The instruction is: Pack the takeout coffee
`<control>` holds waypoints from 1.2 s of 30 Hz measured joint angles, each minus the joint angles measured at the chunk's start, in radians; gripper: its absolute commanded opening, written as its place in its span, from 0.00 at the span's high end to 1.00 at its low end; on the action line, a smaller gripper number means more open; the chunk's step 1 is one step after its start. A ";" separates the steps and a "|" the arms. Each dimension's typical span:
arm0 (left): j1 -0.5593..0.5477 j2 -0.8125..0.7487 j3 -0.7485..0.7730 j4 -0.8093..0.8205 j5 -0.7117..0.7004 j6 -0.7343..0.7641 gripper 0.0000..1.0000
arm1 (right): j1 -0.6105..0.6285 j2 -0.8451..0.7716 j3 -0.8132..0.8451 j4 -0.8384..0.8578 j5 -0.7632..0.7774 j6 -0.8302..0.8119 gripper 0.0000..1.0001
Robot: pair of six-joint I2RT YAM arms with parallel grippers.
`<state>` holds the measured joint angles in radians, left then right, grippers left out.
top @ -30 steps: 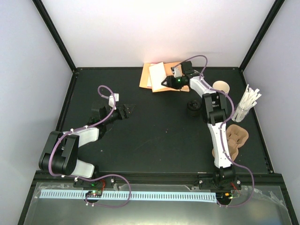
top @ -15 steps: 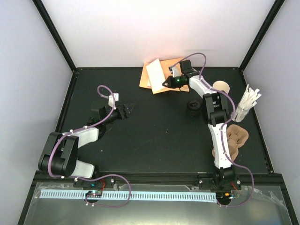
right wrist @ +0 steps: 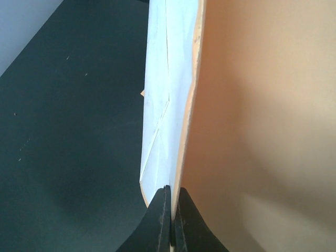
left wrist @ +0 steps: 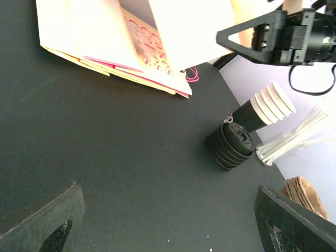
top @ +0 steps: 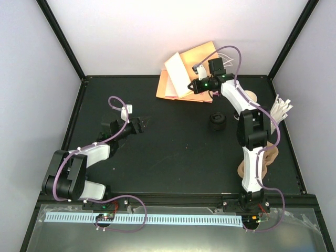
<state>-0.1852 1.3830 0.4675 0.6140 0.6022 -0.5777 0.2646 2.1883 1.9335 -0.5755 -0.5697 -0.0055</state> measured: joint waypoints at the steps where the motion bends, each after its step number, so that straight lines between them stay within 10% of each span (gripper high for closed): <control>1: 0.000 -0.003 0.000 0.000 0.000 0.000 0.09 | 0.002 -0.022 -0.015 0.000 0.010 -0.012 0.98; 36: 0.000 -0.097 -0.007 -0.063 -0.006 -0.056 0.03 | 0.201 -0.531 -0.433 -0.027 0.551 -0.118 0.99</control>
<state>-0.1848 1.2858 0.4603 0.5507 0.5964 -0.6342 0.4656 1.6573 1.5005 -0.6029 -0.0189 -0.1238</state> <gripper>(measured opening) 0.947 0.030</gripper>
